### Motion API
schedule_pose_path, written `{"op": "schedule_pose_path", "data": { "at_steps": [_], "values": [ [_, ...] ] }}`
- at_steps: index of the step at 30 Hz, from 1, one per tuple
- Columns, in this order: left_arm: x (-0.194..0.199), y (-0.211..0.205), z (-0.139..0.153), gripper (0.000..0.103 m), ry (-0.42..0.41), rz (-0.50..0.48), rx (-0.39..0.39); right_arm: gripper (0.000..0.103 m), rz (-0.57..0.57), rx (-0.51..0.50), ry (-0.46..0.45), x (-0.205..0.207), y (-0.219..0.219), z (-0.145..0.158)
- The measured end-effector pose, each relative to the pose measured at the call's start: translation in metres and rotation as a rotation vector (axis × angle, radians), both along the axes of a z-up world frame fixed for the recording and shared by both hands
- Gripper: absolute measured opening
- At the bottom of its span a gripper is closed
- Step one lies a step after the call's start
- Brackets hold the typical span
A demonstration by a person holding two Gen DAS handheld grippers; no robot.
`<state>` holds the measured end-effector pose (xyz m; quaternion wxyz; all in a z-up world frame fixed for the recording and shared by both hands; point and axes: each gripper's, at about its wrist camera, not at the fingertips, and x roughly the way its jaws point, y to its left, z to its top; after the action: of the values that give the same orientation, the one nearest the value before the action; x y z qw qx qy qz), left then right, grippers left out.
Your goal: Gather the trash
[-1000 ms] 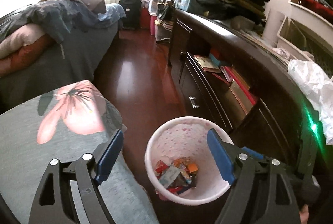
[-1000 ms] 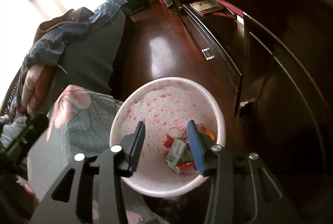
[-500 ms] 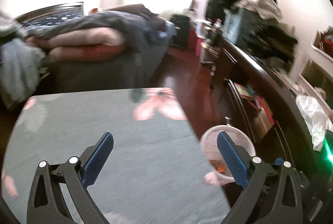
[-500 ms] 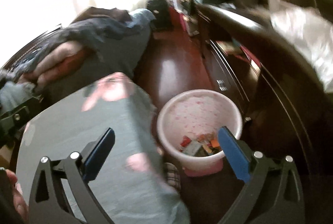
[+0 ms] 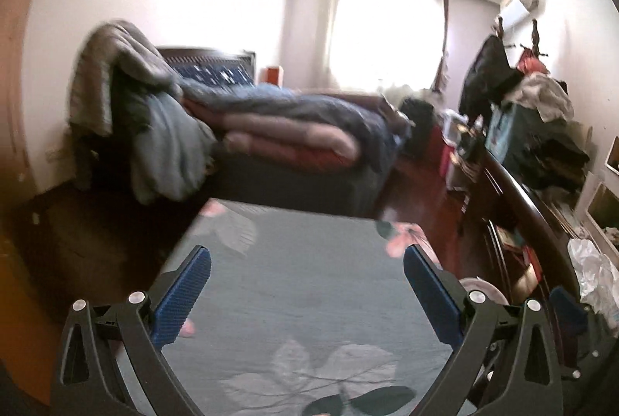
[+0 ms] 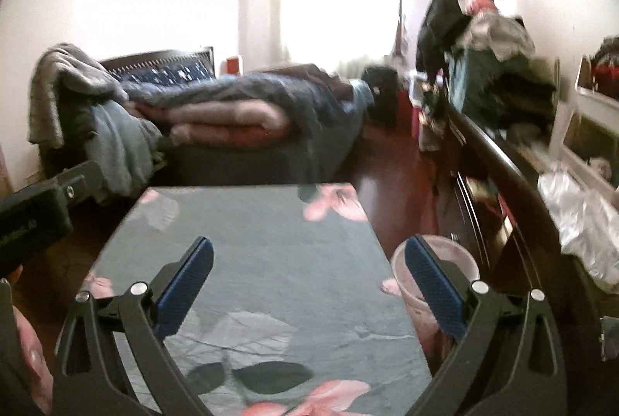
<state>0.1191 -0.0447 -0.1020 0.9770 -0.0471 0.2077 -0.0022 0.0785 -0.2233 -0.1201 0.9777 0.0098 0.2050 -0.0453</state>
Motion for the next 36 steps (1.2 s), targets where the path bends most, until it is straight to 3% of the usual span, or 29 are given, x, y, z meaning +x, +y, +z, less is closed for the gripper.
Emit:
{"op": "schedule_pose_path", "data": {
  "at_steps": [7,14,36],
  "values": [
    [-0.051,0.038,0.023,0.099,-0.062,0.049,-0.016,0.099,0.015,0.061,-0.069,-0.04,0.016,0.029],
    [-0.078,0.058,0.041,0.099,-0.143,0.104,-0.016,0.099,0.026,0.032,-0.119,-0.062,0.029,0.047],
    [-0.093,0.062,0.052,0.099,-0.193,0.111,-0.013,0.099,0.069,0.0,-0.13,-0.073,0.042,0.054]
  ]
}}
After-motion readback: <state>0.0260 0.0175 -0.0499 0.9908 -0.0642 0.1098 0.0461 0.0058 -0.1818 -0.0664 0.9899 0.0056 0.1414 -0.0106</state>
